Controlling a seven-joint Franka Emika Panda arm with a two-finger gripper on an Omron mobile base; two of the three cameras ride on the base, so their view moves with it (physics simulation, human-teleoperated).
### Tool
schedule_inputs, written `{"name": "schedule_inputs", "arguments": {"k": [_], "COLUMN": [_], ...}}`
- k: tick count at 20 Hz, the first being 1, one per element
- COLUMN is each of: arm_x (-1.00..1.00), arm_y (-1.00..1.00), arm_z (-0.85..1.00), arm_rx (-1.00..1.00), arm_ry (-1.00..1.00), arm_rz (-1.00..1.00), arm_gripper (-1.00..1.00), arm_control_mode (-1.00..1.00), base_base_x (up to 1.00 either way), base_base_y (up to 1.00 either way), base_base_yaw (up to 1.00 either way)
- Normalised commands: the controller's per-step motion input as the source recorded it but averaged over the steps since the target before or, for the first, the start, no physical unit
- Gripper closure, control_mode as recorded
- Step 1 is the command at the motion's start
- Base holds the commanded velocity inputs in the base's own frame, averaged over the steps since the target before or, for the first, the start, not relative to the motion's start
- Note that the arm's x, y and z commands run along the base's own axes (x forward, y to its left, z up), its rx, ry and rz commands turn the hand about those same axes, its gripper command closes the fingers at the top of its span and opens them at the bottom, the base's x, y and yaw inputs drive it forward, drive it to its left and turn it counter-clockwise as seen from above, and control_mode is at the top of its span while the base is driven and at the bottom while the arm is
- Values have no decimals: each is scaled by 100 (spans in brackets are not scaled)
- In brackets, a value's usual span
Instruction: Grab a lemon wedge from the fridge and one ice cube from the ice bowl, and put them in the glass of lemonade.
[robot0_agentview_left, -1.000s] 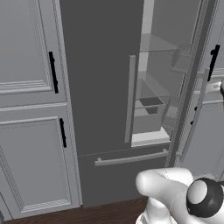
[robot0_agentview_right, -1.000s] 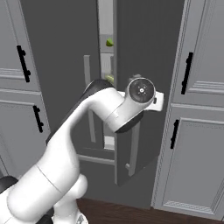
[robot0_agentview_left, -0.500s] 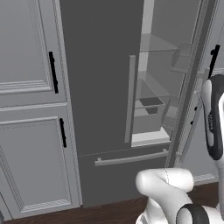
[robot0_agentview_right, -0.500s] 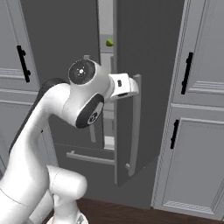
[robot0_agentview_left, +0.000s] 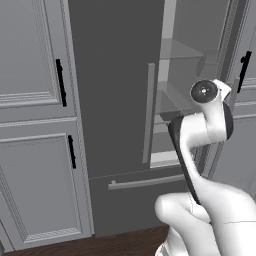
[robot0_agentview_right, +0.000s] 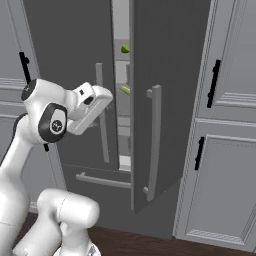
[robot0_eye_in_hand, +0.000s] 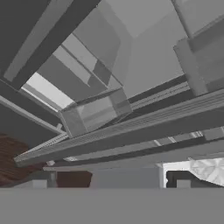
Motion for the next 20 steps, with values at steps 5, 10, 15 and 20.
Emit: {"name": "schedule_inputs", "arguments": {"k": [5, 10, 15, 20], "arm_x": [71, 91, 91, 65], "arm_y": [24, -5, -25, -68], "arm_z": [-27, -23, -30, -29], "arm_rx": [-31, -13, -6, -3], "arm_ry": [32, 19, 9, 1], "arm_rz": [0, 0, 0, 0], "arm_gripper": [-100, -100, -100, -100], "arm_control_mode": [-100, -100, -100, -100], "base_base_x": [0, 0, 0, 0], "base_base_y": [0, 0, 0, 0], "base_base_yaw": [0, 0, 0, 0]}}
